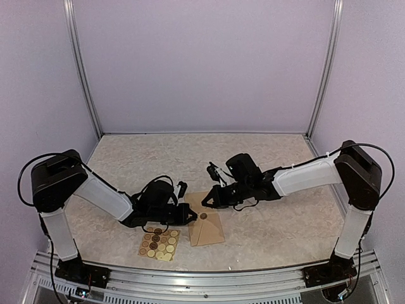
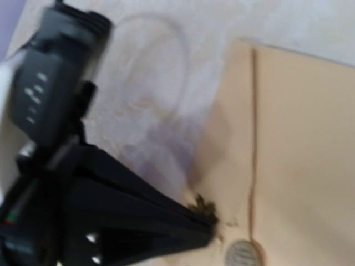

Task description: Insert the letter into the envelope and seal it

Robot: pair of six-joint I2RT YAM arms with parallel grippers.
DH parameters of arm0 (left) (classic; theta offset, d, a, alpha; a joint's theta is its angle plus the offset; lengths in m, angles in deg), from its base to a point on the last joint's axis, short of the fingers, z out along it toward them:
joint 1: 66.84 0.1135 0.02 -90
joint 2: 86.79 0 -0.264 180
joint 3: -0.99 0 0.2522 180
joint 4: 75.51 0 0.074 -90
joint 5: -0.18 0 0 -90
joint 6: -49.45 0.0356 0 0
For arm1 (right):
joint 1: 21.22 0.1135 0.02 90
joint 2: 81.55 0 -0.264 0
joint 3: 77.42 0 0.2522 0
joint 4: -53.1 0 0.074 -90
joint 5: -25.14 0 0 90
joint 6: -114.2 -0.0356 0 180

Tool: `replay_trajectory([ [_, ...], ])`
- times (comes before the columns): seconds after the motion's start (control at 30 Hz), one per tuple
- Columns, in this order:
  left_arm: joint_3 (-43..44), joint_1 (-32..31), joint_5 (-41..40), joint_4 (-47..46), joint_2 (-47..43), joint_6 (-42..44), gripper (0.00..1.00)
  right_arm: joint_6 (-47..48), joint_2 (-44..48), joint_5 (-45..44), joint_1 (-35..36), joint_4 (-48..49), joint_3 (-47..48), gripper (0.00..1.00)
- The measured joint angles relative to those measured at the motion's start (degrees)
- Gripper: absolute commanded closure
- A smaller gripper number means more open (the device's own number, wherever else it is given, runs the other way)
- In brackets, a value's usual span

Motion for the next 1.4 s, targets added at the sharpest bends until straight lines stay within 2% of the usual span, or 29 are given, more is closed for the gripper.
replay_trajectory([
  [0.73,0.0,0.0,0.4,-1.6,0.8,-0.8,1.0,-0.1,-8.8,5.0,0.0,-0.4,3.4,1.0],
  [1.4,-0.4,0.0,0.1,-2.0,0.8,-0.9,1.0,-3.6,-9.5,1.8,-0.5,-1.9,3.0,1.0],
])
